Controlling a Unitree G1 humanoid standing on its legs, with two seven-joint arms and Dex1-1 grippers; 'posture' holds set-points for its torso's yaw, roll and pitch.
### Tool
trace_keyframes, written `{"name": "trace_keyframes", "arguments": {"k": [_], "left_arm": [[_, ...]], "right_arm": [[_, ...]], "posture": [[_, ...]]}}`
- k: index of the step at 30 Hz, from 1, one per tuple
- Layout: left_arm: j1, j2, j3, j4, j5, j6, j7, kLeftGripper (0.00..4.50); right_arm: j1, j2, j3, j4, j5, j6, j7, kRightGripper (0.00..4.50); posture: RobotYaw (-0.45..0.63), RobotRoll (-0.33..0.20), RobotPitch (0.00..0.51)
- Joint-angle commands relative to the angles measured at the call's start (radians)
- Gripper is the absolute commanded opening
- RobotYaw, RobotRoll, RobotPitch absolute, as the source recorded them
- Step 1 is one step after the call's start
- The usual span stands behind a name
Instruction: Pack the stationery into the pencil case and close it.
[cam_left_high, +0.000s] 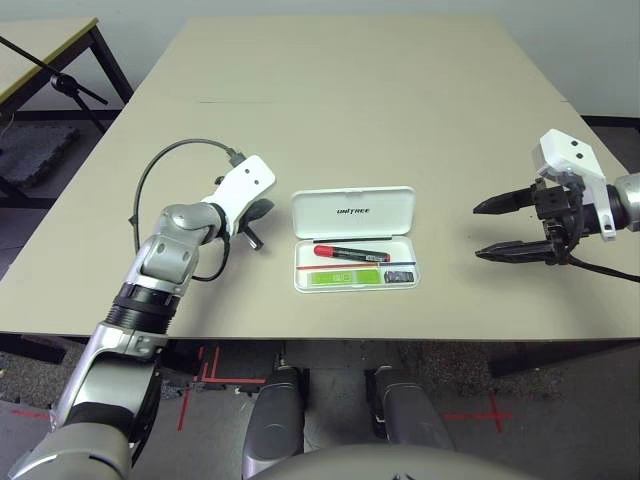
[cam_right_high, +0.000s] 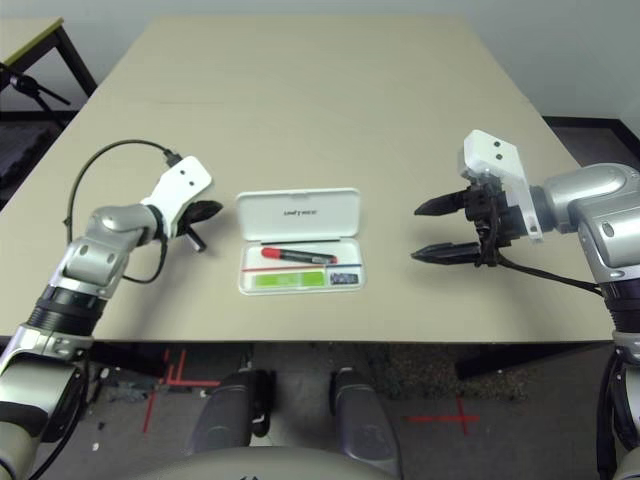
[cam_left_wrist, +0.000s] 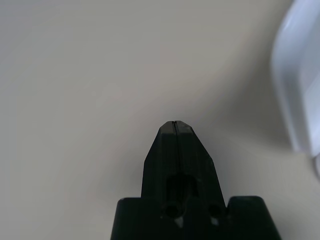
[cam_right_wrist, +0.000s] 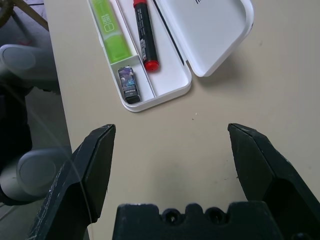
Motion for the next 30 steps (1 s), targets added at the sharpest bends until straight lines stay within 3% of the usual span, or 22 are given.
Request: {"name": "trace_keyframes", "arguments": {"k": [1,19,30], "left_arm": [[-0.018,-0.017,-0.031,-0.01,-0.005,-0.017,-0.034,0.02],[0.081,0.102,-0.098,-0.336,-0.133,-0.057,-0.366,0.02],[0.102,0.074,-0.26,-0.34,-0.073,-0.072,-0.389,0.02]], "right_arm": [[0.007,-0.001,0.009,-0.006,-0.008,-0.007,-0.007,4.5],[0.015,0.008,0.023,-0.002,-0.023,-0.026,-0.024,4.5],[-0.001,0.027,0.051,0.012,-0.045,-0.041,-0.022,4.5]], "posture": [[0.01,0.0,0.092],[0.02,0.0,0.085],[0.02,0.0,0.089]]}}
